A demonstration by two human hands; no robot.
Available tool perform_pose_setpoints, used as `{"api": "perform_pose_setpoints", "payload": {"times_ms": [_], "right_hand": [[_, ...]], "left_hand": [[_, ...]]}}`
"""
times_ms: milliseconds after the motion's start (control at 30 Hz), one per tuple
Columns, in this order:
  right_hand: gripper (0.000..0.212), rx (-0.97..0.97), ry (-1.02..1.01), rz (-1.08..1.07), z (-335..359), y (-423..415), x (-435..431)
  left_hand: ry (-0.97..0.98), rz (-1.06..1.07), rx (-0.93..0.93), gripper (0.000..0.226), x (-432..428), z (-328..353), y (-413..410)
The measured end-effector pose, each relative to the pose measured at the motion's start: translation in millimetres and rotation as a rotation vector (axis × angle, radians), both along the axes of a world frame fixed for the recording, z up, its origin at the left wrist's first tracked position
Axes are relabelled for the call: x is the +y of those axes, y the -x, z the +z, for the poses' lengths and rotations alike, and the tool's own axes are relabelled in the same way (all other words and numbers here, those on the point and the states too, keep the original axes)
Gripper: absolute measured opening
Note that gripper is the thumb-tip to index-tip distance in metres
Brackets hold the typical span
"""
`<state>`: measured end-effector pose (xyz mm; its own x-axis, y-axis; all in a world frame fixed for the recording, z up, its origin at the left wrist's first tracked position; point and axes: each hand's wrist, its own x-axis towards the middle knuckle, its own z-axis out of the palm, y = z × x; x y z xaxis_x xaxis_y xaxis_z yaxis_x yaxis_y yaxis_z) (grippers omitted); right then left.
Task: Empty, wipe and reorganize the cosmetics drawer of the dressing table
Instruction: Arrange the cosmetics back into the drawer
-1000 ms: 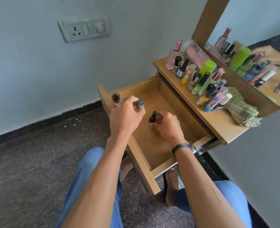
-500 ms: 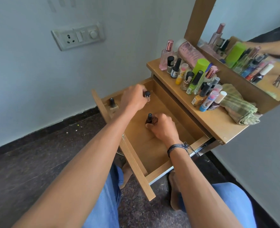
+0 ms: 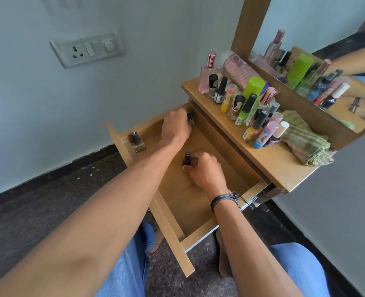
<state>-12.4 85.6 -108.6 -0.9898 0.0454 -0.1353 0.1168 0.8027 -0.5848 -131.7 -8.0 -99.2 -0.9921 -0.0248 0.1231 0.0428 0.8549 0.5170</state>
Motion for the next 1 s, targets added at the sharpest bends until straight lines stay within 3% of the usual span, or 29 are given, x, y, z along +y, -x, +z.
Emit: {"api": "perform_pose_setpoints", "payload": {"times_ms": [1000], "right_hand": [[0.026,0.01,-0.023,0.005,-3,-1,-1]], "left_hand": [[0.046,0.052,-0.062,0.013,-7,11,-3]]}}
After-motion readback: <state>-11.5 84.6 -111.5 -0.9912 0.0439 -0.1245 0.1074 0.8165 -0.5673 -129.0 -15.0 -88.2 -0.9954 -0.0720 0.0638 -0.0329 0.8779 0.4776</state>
